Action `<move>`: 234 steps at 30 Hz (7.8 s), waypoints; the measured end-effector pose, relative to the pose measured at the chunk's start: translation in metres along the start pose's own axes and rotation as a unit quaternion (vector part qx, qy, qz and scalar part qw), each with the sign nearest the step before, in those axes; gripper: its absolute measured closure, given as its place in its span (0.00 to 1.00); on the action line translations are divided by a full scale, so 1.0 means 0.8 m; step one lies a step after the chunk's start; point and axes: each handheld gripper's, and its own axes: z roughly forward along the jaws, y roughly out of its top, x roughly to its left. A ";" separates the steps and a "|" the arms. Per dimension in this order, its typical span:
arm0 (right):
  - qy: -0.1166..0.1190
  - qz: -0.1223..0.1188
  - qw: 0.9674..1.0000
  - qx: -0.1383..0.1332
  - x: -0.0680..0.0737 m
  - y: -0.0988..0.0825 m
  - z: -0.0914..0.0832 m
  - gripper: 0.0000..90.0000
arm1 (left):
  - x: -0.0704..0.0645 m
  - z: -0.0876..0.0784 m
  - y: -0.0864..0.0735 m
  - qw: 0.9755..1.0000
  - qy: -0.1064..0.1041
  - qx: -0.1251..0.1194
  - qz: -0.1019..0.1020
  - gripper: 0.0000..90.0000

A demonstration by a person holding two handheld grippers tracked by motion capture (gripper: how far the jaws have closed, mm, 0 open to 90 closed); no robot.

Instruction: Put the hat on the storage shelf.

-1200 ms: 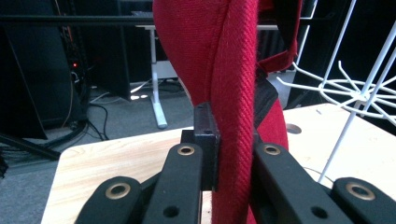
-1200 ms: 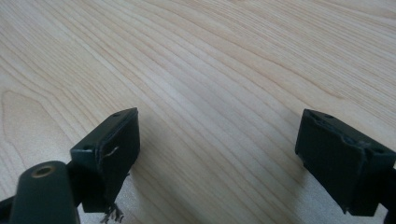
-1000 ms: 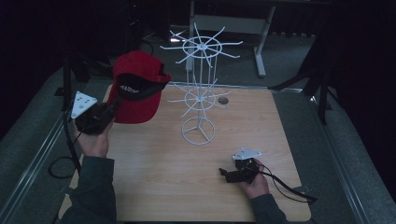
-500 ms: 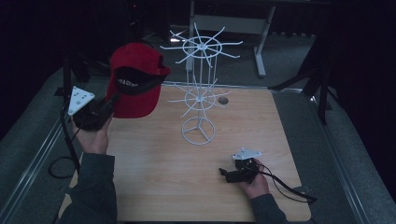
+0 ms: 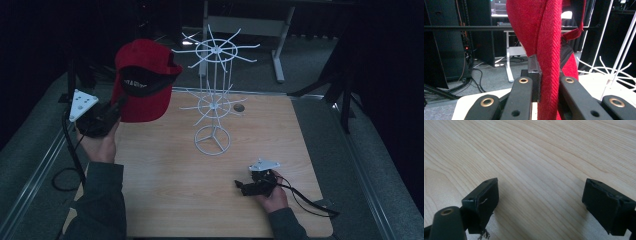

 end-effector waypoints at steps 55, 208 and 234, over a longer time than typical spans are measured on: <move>0.000 0.000 1.000 0.000 0.000 0.000 0.000 0.15 | -0.006 0.001 0.040 0.999 0.008 -0.045 -0.006 0.96; 0.000 -0.001 1.000 -0.001 0.000 0.000 0.000 0.15 | -0.002 0.036 -0.065 0.996 -0.082 0.018 -0.034 0.55; 0.000 -0.001 1.000 -0.001 0.000 -0.001 0.000 0.15 | 0.012 0.027 -0.094 0.992 -0.084 0.067 -0.069 0.37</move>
